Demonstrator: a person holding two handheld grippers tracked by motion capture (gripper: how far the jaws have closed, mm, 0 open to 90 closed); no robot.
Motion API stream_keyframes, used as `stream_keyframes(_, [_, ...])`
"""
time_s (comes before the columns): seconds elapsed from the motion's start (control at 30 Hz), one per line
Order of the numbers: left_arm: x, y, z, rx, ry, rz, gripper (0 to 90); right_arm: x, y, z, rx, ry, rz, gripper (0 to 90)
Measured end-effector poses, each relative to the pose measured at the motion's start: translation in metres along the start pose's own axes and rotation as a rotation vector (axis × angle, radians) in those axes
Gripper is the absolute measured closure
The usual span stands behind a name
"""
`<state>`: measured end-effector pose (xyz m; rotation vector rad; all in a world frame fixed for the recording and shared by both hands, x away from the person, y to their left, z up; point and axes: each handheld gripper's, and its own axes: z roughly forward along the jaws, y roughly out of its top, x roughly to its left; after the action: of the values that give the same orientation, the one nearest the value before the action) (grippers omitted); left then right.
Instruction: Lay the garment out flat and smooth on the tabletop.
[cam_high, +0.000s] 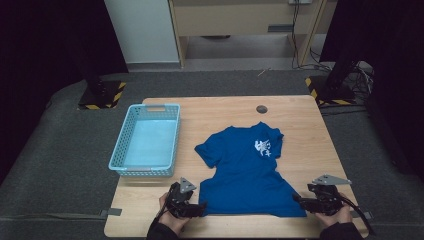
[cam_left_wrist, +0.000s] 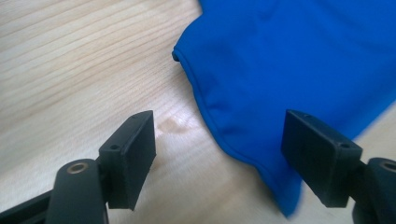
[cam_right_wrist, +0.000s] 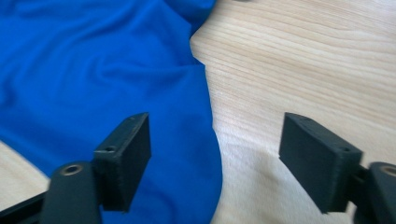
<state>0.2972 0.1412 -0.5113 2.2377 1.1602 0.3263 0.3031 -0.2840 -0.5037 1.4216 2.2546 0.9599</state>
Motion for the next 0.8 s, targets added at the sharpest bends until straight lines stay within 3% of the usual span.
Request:
stream_keyframes(0.13, [-0.004,0.002,0.008,0.018,0.063,0.071,21.0,0.003,0.001,0.012,0.033,-0.021,-0.056,18.8])
stream_keyframes(0.3, [-0.003,0.001,0.007,0.019,0.085,0.079,18.0,0.002,-0.001,0.019,0.078,-0.046,-0.081,15.4])
stream_keyframes(0.43, [-0.003,-0.001,0.005,0.035,0.082,0.066,13.6,0.002,-0.002,0.020,0.092,-0.061,-0.087,13.4])
stream_keyframes(0.8, [-0.014,-0.010,-0.002,0.079,0.058,0.092,7.9,0.007,-0.012,0.011,0.135,-0.087,-0.140,7.5])
